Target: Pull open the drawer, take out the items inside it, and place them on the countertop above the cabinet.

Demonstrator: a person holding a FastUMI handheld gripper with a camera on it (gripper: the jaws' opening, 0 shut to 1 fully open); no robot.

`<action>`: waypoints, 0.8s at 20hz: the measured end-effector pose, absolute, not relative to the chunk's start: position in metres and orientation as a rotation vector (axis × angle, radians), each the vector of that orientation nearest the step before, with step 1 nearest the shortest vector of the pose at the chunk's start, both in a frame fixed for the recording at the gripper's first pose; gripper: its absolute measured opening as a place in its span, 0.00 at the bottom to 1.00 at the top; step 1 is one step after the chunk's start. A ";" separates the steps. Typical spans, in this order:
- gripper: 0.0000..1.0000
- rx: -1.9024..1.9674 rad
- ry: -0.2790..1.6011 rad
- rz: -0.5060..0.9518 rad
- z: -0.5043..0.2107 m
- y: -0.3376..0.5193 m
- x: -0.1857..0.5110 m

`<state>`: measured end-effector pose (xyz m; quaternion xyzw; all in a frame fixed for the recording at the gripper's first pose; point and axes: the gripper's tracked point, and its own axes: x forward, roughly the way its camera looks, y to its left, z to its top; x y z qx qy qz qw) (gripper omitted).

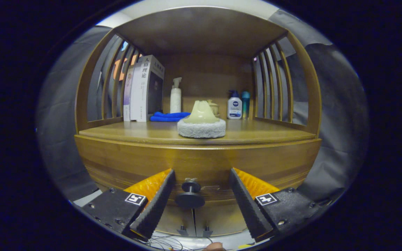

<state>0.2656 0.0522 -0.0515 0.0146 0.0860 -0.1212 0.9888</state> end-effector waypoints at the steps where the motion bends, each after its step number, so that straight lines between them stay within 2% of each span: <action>1: 0.99 0.027 0.170 -0.242 -0.051 0.053 0.264; 6: 0.99 0.020 0.183 -0.190 -0.046 0.062 0.251; 16: 0.99 -0.016 0.035 -0.068 0.040 0.048 0.101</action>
